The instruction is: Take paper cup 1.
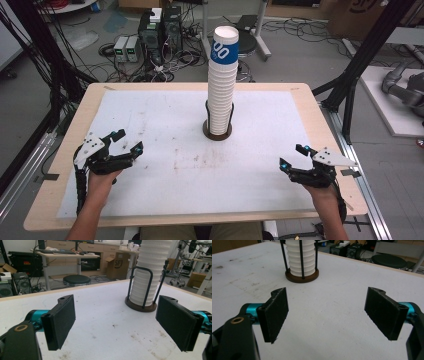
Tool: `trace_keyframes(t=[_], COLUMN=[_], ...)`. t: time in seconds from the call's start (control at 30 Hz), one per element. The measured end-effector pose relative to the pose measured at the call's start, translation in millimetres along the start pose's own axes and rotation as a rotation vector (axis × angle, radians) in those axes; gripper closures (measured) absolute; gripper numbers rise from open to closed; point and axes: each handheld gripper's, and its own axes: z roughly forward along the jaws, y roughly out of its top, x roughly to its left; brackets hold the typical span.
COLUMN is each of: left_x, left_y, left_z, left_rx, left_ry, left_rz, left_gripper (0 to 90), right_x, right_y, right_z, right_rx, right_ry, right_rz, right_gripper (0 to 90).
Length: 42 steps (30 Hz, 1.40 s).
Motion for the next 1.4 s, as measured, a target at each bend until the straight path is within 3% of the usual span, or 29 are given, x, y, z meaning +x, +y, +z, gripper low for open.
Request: trace_keyframes(t=[0.3, 0.63, 0.87, 1.2, 1.4], left_x=[-2.0, -2.6, -3.9, -5.6, -5.6], left_y=[-0.2, -0.3, -0.8, -1.3, -2.1], left_z=[2.6, 5.0, 5.1, 5.6, 6.5], left_rx=[0.002, -0.004, 0.005, 0.011, 0.015], left_ry=[-0.006, -0.005, -0.021, -0.037, -0.035], left_rz=[0.000, -0.009, -0.010, -0.006, -0.008], left_gripper=[16.1, 16.1, 16.1, 16.1, 16.1], right_x=[-0.4, -3.0, -0.7, 1.4, 6.8], right_y=[-1.1, -0.5, 8.9, 50.8, 90.6], right_z=[-0.6, 1.9, 6.7, 8.0, 18.2], right_rx=[0.002, -0.007, -0.022, -0.094, -0.083], right_ry=[-0.001, 0.014, 0.051, 0.084, 0.133], right_rz=[-0.004, 0.026, 0.045, 0.044, 0.000], right_gripper=[19.6, 19.6, 19.6, 19.6, 19.6])
